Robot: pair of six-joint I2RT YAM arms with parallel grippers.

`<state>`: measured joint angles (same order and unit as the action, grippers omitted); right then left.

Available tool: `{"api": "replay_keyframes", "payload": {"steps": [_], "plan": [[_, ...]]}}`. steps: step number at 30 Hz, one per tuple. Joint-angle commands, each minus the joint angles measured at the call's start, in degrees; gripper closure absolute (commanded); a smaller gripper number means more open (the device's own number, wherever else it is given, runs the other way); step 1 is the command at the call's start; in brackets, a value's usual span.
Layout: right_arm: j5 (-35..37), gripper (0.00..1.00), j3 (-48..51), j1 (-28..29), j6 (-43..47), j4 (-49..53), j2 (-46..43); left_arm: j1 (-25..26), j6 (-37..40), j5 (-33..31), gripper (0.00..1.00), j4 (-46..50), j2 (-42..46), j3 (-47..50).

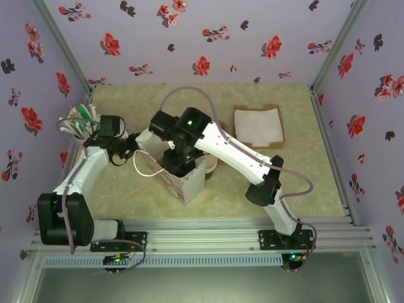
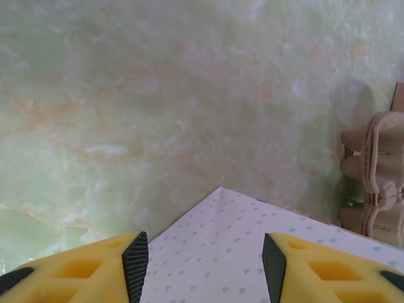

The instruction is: Pack the takeout coffee

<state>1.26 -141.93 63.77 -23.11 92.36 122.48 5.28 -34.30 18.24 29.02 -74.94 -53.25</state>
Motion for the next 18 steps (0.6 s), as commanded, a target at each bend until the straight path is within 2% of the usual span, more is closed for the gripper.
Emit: {"api": "replay_keyframes", "payload": {"steps": [1,9,18], "plan": [[-0.5,0.35,0.9,0.5,-0.7,10.7,-2.6,1.2,-2.0,0.5,0.48,-1.1,3.2,2.1],[-1.3,0.35,3.6,0.5,-1.0,10.7,-3.8,2.5,-4.3,-0.4,0.49,-0.2,9.0,6.2],[-2.1,0.35,6.3,1.4,-0.8,10.6,-4.4,1.4,-4.6,-4.2,0.43,2.3,14.1,6.2]]}}
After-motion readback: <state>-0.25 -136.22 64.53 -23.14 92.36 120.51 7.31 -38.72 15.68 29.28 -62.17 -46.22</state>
